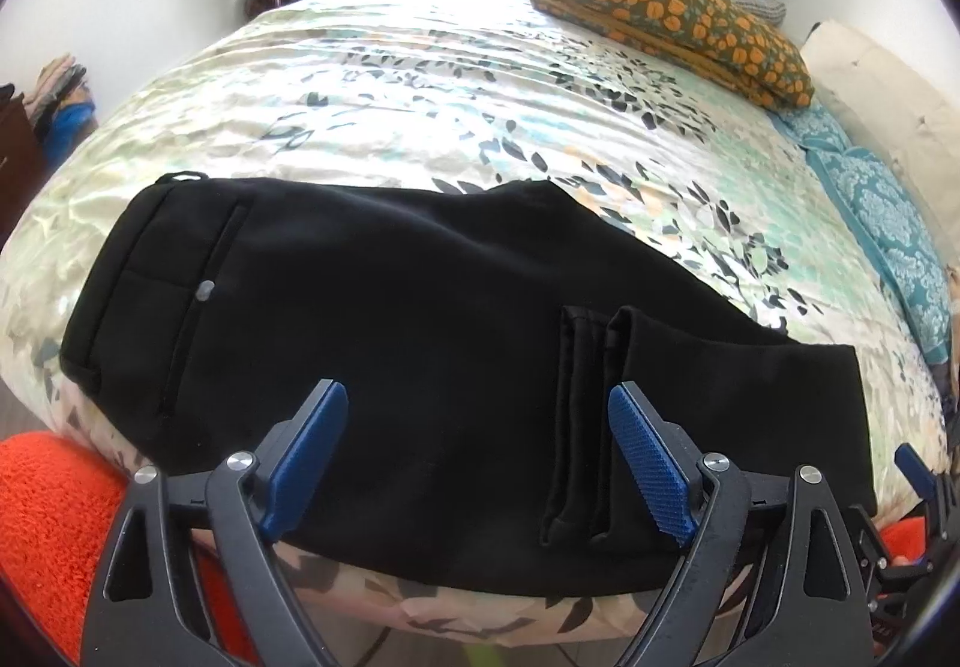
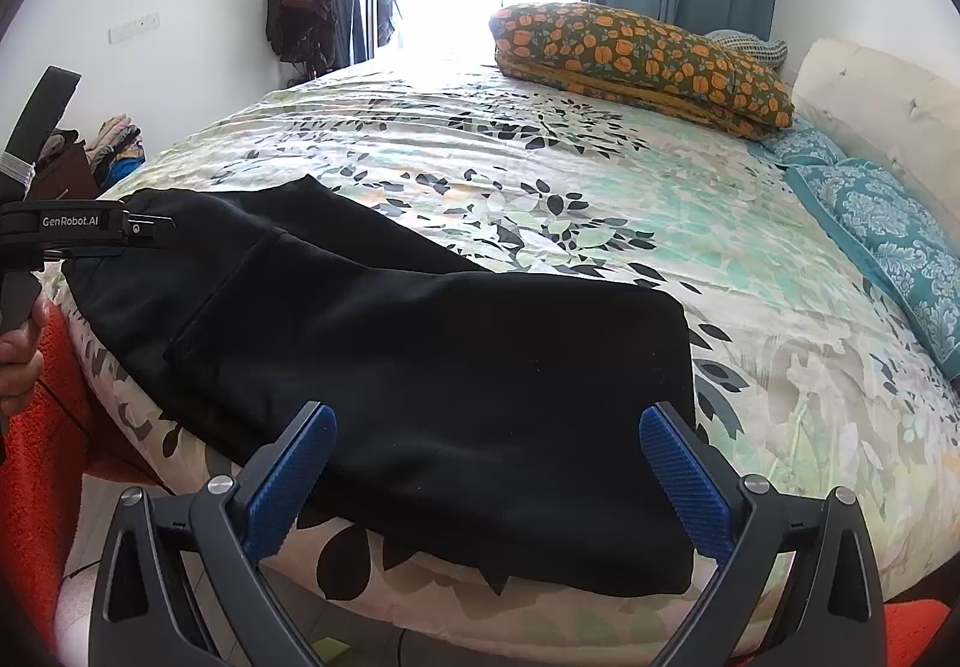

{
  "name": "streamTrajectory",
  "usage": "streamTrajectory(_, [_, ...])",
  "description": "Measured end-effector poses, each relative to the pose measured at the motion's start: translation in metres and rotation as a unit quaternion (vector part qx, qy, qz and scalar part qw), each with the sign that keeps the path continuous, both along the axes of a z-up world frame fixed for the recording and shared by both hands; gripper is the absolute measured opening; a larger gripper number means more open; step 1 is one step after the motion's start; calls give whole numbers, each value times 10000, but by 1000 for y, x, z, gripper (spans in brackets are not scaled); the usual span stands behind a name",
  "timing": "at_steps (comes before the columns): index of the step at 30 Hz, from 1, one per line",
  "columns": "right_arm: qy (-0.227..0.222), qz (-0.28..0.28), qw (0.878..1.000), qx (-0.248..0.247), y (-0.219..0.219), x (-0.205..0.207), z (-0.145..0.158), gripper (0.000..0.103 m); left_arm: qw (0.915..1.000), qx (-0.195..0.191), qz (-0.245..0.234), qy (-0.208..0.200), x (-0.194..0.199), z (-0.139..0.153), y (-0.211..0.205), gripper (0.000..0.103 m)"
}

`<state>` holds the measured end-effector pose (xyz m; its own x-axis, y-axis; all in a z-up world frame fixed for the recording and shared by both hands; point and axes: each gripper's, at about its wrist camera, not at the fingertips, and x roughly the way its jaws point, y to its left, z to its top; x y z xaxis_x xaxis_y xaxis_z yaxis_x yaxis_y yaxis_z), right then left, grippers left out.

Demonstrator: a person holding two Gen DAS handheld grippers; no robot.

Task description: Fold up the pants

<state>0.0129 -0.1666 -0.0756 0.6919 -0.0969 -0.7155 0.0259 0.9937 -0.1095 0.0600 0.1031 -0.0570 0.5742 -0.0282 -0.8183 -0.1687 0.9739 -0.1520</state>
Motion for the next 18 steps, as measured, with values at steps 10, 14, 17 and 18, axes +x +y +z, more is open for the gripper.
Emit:
streamTrajectory(10, [16,4,10000,29,0,2,-1,101,9992,-246,307,14,9,12,48,95])
streamTrajectory(14, [35,29,10000,53,0,5,-1,101,9958,-417,812,32,15,23,112,95])
streamTrajectory(17, [-23,37,9999,148,0,5,2,101,9881,-686,1375,0,12,31,180,95])
streamTrajectory(18, [-26,39,9999,164,1,5,2,101,9840,-840,1572,-3,9,31,203,95])
